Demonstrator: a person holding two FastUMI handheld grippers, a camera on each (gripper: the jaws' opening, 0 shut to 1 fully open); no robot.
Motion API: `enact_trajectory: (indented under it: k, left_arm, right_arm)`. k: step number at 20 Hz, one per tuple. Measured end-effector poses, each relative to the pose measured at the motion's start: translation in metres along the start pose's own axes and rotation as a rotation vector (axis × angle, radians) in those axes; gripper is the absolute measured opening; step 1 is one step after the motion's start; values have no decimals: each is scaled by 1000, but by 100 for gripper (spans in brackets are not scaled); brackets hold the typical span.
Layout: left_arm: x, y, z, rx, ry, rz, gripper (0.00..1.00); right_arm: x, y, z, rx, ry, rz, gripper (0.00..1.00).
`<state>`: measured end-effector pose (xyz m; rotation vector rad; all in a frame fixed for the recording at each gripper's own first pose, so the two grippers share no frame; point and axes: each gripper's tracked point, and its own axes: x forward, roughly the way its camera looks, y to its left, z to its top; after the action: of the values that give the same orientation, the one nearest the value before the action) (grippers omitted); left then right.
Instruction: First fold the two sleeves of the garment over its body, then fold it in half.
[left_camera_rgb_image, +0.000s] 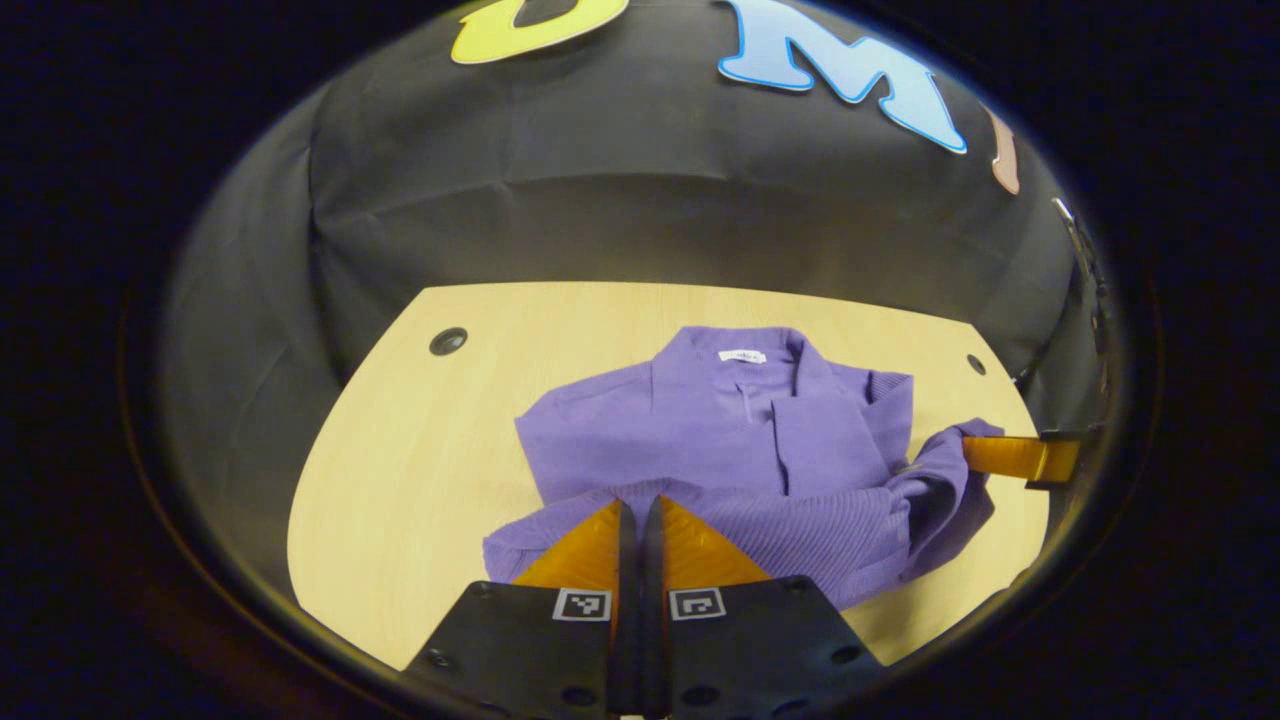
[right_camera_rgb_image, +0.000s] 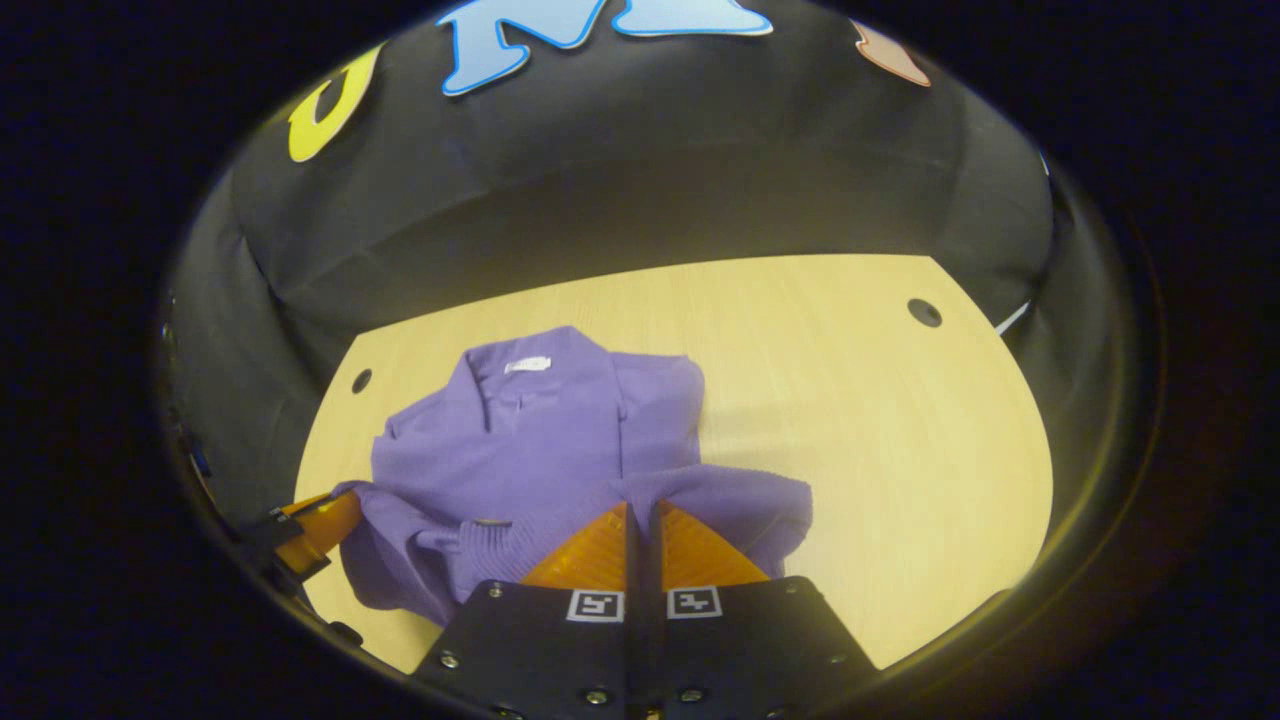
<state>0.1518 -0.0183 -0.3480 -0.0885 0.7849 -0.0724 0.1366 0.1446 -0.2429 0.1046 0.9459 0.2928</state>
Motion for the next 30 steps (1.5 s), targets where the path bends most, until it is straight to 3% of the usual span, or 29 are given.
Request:
enact_trajectory:
  k: [9, 14, 24, 30]
  left_arm:
    - [61, 4, 70, -41, -61, 8, 7]
    - [99, 2, 100, -1, -92, 12, 7]
    - [166, 0, 91, 55, -83, 23, 7]
    - [164, 0, 87, 44, -71, 27, 7]
  right_arm:
    - [49, 3, 63, 90, -73, 8, 1]
    - [83, 0, 92, 144, -104, 1, 1]
    - [140, -11, 85, 186, -75, -22, 1]
    - [142, -12, 91, 161, -105, -15, 3]
